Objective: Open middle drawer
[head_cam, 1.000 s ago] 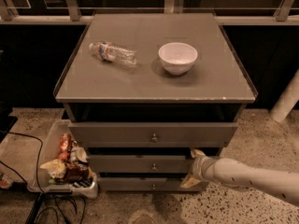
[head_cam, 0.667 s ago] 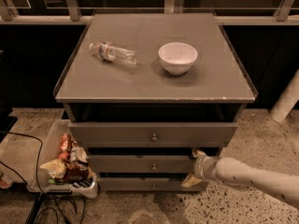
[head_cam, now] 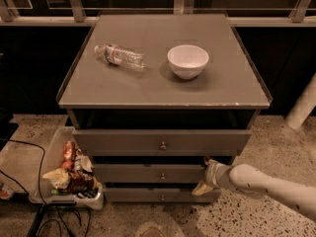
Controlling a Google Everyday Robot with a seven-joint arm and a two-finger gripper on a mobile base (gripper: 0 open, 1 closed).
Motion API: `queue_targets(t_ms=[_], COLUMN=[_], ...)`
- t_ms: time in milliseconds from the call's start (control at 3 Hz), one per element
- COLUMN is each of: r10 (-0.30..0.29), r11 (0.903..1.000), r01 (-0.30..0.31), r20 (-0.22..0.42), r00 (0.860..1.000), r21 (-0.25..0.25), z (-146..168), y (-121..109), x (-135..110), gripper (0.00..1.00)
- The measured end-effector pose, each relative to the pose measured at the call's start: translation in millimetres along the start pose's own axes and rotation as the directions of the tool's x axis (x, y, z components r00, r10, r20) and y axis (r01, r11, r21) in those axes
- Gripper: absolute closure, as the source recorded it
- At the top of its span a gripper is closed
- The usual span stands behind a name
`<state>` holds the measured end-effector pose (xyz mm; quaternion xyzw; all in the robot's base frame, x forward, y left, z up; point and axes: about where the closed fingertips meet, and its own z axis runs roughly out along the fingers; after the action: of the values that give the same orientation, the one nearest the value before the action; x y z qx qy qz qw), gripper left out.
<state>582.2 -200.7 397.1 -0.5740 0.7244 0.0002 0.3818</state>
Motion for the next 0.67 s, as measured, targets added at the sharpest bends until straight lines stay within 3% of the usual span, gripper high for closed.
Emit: queue_targets(t_ms=[333,667], r10=[0.0,0.0], r11=[1.0,1.0], r01=[0.0,0.0], r20=[0.0,0.0], r00=[1.0,1.0], r21=[0.0,0.0], z=[0.1,0.2], y=[0.0,0.0], x=[0.0,0.0], gripper=[0.0,0.18])
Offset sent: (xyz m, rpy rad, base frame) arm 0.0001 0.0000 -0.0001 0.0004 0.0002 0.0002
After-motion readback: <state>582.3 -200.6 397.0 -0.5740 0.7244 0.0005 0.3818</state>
